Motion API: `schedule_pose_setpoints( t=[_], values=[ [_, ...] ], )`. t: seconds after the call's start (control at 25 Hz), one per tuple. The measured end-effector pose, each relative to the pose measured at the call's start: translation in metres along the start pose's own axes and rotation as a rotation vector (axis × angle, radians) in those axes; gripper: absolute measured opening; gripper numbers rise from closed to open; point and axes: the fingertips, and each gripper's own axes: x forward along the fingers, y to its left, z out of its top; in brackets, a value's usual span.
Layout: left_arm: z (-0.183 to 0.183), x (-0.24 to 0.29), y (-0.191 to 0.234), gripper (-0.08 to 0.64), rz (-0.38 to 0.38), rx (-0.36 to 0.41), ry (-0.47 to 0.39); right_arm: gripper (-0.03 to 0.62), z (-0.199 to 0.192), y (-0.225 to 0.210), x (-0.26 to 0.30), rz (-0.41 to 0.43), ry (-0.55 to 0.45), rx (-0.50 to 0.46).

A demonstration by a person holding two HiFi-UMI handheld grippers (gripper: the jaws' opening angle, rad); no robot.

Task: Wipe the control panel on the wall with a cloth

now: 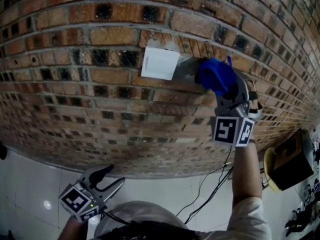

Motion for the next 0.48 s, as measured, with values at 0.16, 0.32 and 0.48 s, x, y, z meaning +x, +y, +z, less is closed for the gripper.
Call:
schedule_pose_setpoints(
  t=[0.16,0.32,0.48],
  values=[
    [-0.002,-0.003,0.001,0.206,0.01,-0.007,-0.002,0.091,-0.002,0.022,0.0,0.026,0.011,-0.038],
    [-0.001,-0.003,0.004,0.206,0.017,-0.006,0.005,0.091,-0.004,0.048,-0.006,0.075,0.012,-0.029],
    [0.001,0.001,0.0,0.206,0.005,0.002,0.006,0.091,-0.005,0.082,-0.016,0.143,0.014,-0.028]
  ],
)
